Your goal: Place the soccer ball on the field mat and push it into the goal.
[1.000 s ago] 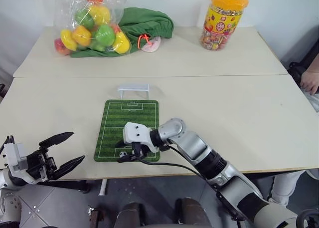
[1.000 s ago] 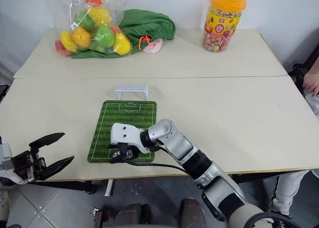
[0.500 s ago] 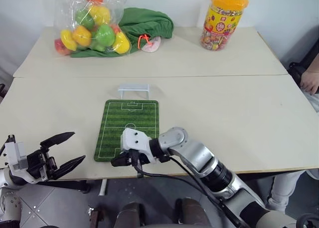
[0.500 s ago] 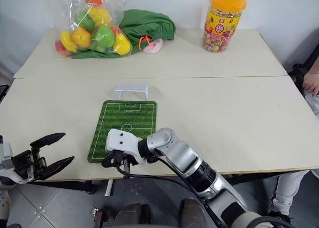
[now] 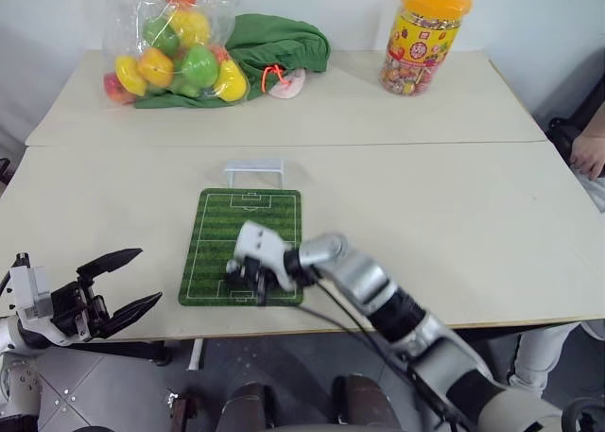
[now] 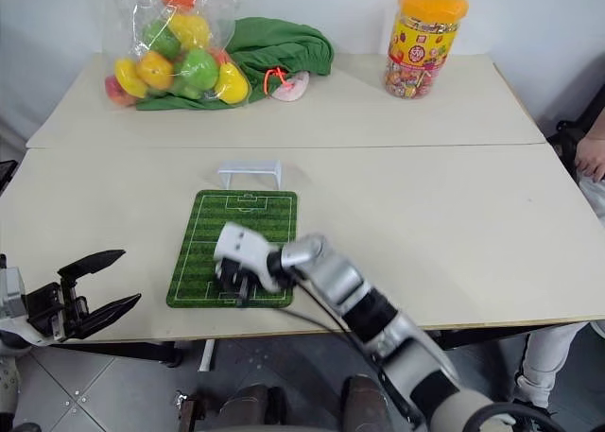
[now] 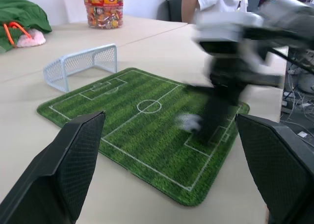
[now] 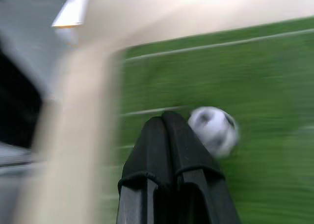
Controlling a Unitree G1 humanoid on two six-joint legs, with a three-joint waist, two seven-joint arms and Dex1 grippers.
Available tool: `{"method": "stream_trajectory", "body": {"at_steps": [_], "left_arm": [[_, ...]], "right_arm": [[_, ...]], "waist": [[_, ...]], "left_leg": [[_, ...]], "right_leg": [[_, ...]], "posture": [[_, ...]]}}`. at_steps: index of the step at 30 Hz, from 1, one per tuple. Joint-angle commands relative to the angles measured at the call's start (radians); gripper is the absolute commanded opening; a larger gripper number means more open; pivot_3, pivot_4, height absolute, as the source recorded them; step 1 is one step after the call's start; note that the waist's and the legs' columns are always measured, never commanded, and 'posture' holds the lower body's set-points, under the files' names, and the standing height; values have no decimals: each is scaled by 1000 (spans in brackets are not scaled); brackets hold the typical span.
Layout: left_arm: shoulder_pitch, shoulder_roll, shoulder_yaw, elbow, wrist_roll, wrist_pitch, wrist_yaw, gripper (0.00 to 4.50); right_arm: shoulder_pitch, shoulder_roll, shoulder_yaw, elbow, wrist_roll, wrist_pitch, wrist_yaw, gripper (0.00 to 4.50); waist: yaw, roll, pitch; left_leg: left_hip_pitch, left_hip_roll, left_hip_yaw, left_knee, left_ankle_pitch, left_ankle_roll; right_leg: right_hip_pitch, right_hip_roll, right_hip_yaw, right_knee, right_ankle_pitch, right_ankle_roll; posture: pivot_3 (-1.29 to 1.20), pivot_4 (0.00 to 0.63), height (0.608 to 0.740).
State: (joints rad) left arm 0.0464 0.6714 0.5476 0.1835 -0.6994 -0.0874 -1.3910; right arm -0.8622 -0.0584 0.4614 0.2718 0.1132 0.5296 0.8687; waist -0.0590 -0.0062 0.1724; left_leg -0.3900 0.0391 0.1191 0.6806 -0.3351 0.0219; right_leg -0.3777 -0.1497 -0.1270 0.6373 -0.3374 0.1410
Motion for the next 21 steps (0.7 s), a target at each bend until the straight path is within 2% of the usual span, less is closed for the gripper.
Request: {"method": "stream_trajectory", "body": {"at_steps": [1,7,14,17,19,21], "left_arm": [[-31,20,4,25,5,-12,-4,4500],[-81,16,0,72,25,-34,8,4500],[-97,2,8,87,36,-41,65,4500],[-107,6,19,98,35,-33,108,4500],[-109,13,33,106,32,-22,143,4500],[-105,22,47,112,28,-3,172,4500]], "right_arm": [[-105,11,-125,49,32,-60,-33,25],[-140,-21,-234,26,60,-39,-61,25],[-54,-131,-266,-138,123,26,11,25],[-16,-197,-286,-178,147,28,48,25],[28,-280,-296,-202,161,12,112,25],[79,-367,-303,-229,195,17,202,392]], "waist": [[-1,0,0],[-2,0,0],[-1,0,0],[0,-1,0],[1,-1,0],[7,-1,0]], "left_leg": [[0,0,0,0,0,0],[0,-2,-2,-4,0,0],[0,-5,-3,-6,0,0],[0,-5,-2,-6,0,0],[0,-5,-2,-5,0,0],[0,-4,-3,-5,-1,0]], "right_leg": [[0,0,0,0,0,0],[-1,0,-2,0,0,0],[-1,0,-3,0,0,0],[-1,0,-3,0,0,0],[-1,-1,-3,0,0,0],[1,-1,-3,-1,0,0]], "posture": [[0,150,740],[0,150,740],[0,150,740],[0,150,740],[0,150,740],[0,150,740]]}}
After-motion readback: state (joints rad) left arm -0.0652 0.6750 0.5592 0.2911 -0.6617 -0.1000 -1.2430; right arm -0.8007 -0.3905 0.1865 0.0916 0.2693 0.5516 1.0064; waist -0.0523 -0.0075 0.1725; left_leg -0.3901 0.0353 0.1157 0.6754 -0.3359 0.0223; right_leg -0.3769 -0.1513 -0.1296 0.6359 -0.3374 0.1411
